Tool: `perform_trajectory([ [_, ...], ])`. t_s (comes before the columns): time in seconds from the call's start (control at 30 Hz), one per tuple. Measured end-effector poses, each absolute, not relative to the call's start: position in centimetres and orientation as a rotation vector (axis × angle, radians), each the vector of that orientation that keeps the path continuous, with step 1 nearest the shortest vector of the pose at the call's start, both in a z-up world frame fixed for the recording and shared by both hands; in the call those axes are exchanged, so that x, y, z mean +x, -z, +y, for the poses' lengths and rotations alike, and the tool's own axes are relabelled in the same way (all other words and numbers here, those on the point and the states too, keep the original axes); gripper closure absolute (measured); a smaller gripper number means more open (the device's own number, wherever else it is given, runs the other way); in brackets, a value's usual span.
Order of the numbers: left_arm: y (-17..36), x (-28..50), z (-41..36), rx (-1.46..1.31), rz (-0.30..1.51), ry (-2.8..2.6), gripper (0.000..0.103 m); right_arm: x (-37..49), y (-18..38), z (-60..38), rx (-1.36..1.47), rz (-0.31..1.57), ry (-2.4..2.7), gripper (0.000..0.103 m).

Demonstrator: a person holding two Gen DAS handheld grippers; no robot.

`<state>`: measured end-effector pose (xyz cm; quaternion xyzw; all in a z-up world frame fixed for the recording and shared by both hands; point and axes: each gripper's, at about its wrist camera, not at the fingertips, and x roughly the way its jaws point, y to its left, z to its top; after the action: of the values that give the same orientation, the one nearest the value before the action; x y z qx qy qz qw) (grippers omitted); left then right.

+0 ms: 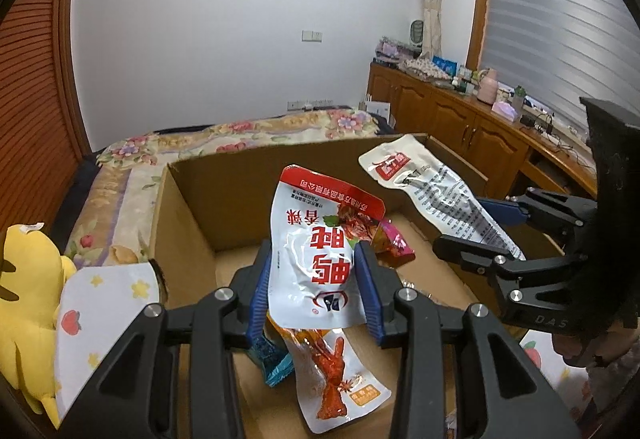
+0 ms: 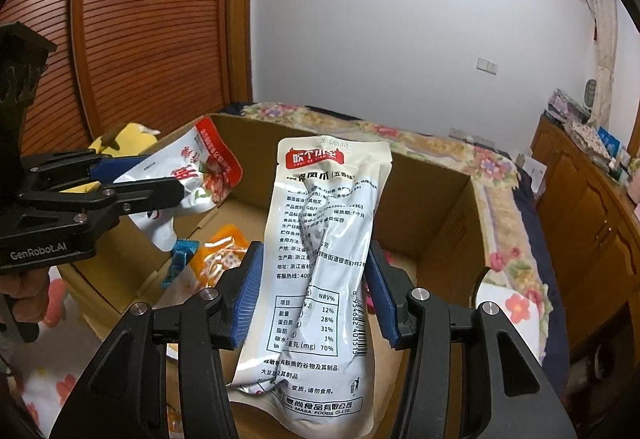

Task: Organize snacks
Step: 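Lower both bags into the box and open both grippers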

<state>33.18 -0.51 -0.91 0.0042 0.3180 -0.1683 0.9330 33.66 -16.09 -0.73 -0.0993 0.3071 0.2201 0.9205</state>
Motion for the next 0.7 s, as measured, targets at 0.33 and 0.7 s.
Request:
perform_trajectory([
  [0.33,1.4,32.8,-1.3,0.04,0.687,0.335,0.064,34.1,1.9,-15.8,-0.205,0.704,-0.461,0.051],
  [0.7,1.4,32.0,-0.6,0.006,0.678,0.324,0.052,34.7,2.8,-16.1,-0.16,0.767,-0.474,0.043],
])
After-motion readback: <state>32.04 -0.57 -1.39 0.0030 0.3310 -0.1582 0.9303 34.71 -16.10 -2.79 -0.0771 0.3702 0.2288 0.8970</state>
